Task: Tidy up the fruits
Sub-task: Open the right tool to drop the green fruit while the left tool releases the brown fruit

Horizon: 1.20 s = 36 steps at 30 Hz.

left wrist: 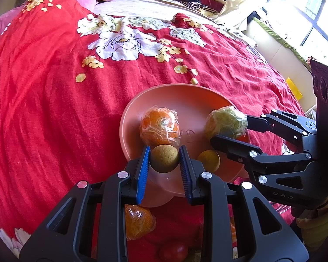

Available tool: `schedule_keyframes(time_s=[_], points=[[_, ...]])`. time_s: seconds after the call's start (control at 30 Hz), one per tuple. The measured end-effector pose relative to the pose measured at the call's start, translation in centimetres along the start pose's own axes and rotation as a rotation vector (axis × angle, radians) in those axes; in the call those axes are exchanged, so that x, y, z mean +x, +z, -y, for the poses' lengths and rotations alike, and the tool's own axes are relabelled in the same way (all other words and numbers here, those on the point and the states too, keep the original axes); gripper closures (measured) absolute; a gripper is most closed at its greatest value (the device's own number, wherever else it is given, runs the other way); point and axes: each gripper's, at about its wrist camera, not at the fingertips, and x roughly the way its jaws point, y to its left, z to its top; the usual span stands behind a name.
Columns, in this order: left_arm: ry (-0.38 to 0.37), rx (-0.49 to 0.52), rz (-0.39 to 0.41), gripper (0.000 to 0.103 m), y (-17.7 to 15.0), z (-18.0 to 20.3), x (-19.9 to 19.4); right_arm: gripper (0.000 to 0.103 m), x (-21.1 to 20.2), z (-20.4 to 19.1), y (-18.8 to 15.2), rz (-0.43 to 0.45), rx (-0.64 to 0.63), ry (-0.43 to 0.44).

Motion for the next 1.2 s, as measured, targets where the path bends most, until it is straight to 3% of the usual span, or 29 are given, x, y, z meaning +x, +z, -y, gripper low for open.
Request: schedule_keyframes(time_s=[0.63, 1.2], points=[[-0.006, 0.003, 0.006, 0.083, 0.2, 0.4, -0.3, 0.033, -3.5, 0.5, -0.2, 0.074, 0.038, -0.019], [-0.002, -0.012, 0.052, 0.058, 0.4, 0.5, -2.6, 0.025, -5.6, 1.3, -0.7, 0.122, 0.084, -0.036]])
